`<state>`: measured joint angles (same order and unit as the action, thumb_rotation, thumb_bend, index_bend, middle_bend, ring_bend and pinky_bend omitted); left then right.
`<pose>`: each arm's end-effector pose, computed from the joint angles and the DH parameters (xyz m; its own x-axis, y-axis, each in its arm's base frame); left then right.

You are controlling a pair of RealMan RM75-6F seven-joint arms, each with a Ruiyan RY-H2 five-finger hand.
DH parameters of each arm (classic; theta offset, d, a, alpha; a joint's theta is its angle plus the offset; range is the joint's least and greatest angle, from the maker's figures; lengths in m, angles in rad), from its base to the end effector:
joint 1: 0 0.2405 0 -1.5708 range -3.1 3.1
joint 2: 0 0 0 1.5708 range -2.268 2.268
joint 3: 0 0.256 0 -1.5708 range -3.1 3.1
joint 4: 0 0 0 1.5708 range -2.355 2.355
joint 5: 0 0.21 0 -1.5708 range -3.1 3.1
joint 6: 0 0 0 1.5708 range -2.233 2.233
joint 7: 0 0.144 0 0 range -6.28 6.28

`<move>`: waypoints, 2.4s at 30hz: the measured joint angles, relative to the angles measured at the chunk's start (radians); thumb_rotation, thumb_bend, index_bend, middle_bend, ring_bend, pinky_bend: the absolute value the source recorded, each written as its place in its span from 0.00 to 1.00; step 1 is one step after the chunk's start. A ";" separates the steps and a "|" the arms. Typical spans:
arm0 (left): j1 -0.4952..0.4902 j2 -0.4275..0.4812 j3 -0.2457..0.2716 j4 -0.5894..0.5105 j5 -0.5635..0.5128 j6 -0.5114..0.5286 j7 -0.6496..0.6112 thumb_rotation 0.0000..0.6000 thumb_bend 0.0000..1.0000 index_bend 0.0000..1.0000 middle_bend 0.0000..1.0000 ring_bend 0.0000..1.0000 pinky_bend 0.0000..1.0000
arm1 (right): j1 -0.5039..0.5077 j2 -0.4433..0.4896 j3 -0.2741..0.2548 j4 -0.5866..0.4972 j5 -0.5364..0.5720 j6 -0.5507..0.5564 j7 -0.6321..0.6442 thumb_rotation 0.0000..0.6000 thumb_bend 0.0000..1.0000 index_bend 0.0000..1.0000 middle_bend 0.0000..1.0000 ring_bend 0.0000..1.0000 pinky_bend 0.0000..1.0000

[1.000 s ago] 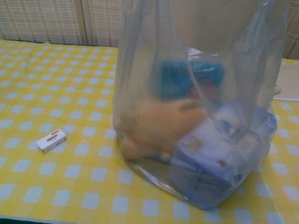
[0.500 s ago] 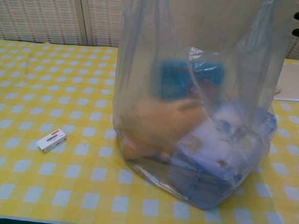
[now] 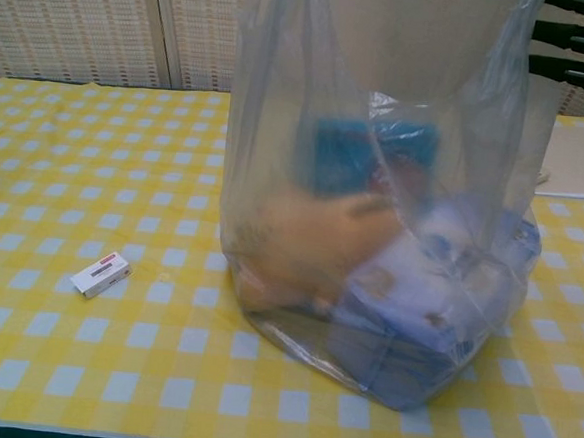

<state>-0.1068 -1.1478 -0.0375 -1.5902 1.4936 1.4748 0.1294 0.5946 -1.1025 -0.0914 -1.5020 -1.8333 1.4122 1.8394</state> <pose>-0.3112 0.1854 0.1491 0.5049 0.0138 0.8631 0.8631 -0.0239 -0.5045 -0.2013 -0.2754 0.1269 -0.6814 -0.6913 0.2405 -0.4101 0.0885 -0.9077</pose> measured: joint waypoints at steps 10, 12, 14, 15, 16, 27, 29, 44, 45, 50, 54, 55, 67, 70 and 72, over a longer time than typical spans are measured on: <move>0.003 0.004 0.000 -0.003 0.003 0.008 -0.003 1.00 0.28 0.00 0.06 0.01 0.00 | 0.042 -0.020 0.002 -0.007 -0.001 -0.010 0.034 1.00 0.26 0.00 0.00 0.08 0.06; 0.006 0.005 -0.001 -0.004 0.002 0.012 -0.004 1.00 0.28 0.00 0.06 0.01 0.00 | 0.053 -0.028 0.002 -0.006 -0.001 -0.016 0.039 1.00 0.26 0.00 0.00 0.08 0.07; 0.006 0.005 -0.001 -0.004 0.001 0.012 -0.005 1.00 0.28 0.00 0.06 0.01 0.00 | 0.063 -0.033 0.003 -0.005 -0.001 -0.021 0.051 1.00 0.26 0.00 0.00 0.08 0.06; 0.006 0.006 -0.001 -0.004 0.001 0.011 -0.006 1.00 0.28 0.00 0.06 0.01 0.00 | 0.067 -0.035 0.003 -0.005 -0.001 -0.023 0.057 1.00 0.26 0.00 0.00 0.08 0.07; 0.006 0.006 -0.001 -0.004 0.001 0.011 -0.007 1.00 0.28 0.00 0.06 0.01 0.00 | 0.073 -0.037 0.004 -0.004 -0.001 -0.024 0.063 1.00 0.26 0.00 0.00 0.08 0.07; 0.008 0.011 -0.004 -0.004 -0.001 0.014 -0.016 1.00 0.28 0.00 0.06 0.01 0.00 | 0.127 -0.058 0.016 -0.002 0.010 -0.053 0.080 1.00 0.26 0.00 0.00 0.08 0.07; 0.008 0.012 -0.004 -0.004 0.000 0.014 -0.019 1.00 0.28 0.00 0.06 0.01 0.00 | 0.141 -0.067 0.019 0.003 0.006 -0.057 0.088 1.00 0.26 0.00 0.00 0.08 0.07; 0.012 0.027 0.002 -0.008 0.015 0.020 -0.055 1.00 0.28 0.00 0.06 0.01 0.00 | 0.229 -0.108 0.022 -0.005 -0.017 -0.101 0.055 1.00 0.25 0.00 0.00 0.08 0.00; 0.013 0.028 0.002 -0.008 0.017 0.021 -0.057 1.00 0.28 0.00 0.06 0.01 0.00 | 0.234 -0.108 0.023 -0.010 -0.015 -0.107 0.049 1.00 0.25 0.00 0.00 0.08 0.00; 0.015 0.030 0.004 -0.008 0.025 0.028 -0.064 1.00 0.28 0.00 0.06 0.02 0.00 | 0.263 -0.109 0.032 -0.040 0.001 -0.139 0.013 1.00 0.25 0.00 0.00 0.08 0.00; 0.015 0.032 0.004 -0.006 0.023 0.024 -0.076 1.00 0.28 0.00 0.06 0.02 0.00 | 0.282 -0.109 0.042 -0.063 0.016 -0.163 -0.022 1.00 0.24 0.00 0.00 0.08 0.00; 0.014 0.033 0.004 -0.005 0.021 0.022 -0.081 1.00 0.28 0.00 0.06 0.02 0.00 | 0.286 -0.109 0.044 -0.069 0.020 -0.169 -0.029 1.00 0.24 0.00 0.00 0.08 0.00; 0.015 0.041 0.006 -0.003 0.025 0.021 -0.103 1.00 0.28 0.00 0.06 0.02 0.00 | 0.331 -0.122 0.087 -0.110 0.093 -0.247 -0.101 1.00 0.24 0.00 0.00 0.09 0.00; 0.018 0.043 0.005 -0.003 0.026 0.026 -0.109 1.00 0.28 0.00 0.06 0.02 0.00 | 0.346 -0.131 0.100 -0.111 0.109 -0.271 -0.112 1.00 0.25 0.00 0.00 0.09 0.00; 0.020 0.045 0.005 -0.003 0.026 0.029 -0.113 1.00 0.28 0.00 0.06 0.02 0.00 | 0.356 -0.139 0.110 -0.111 0.119 -0.285 -0.122 1.00 0.25 0.00 0.00 0.09 0.00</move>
<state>-0.0873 -1.1028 -0.0326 -1.5932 1.5193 1.5040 0.0166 0.9503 -1.2419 0.0182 -1.6129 -1.7141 1.1268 1.7173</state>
